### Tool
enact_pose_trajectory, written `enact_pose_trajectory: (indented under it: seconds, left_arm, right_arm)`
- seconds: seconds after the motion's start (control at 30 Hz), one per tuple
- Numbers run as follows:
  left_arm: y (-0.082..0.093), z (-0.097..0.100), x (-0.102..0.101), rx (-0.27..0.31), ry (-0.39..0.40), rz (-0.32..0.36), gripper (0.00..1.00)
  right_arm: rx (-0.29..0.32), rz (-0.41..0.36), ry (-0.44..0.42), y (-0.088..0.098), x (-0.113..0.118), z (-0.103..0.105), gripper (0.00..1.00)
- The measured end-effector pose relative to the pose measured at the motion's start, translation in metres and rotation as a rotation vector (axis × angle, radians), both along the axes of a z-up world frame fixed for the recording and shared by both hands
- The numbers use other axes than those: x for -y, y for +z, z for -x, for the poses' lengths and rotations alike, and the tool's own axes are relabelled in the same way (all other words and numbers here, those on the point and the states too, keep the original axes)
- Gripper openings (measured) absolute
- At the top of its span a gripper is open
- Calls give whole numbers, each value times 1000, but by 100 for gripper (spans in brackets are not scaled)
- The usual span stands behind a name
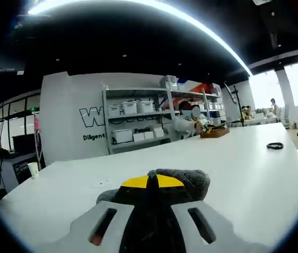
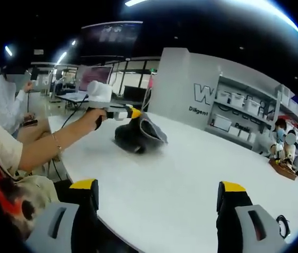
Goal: Open the folded towel by lifting each exposed corner and separating the folded layers until the towel lies flat within the target outline without major curled edges
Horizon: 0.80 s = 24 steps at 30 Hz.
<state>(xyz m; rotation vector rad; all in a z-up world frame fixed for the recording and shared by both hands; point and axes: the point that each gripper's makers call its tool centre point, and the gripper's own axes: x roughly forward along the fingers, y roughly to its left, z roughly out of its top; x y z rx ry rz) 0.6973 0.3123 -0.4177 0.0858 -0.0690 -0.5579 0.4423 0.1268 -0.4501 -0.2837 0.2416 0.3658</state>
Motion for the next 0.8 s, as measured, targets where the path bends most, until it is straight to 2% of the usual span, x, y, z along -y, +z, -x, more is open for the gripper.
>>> enact_pose_trajectory:
  seconds: [0.13,0.4,0.7,0.8]
  left_arm:
    - [6,-5,-23,5,59,48,2]
    - [5,-9,-61,-2,127,96,2]
    - [2,-13,-93,-7,187,93,2]
    - [-4,-13,-103,-22,204,67,2]
  right_arm:
    - [0,-2,-3,0,1,0,93]
    - [-8,4,-6,-2,1,-1,93]
    - [-16,13,-4,-5,0,-2,93]
    - [-21,14,-5,-6,0,-3,93]
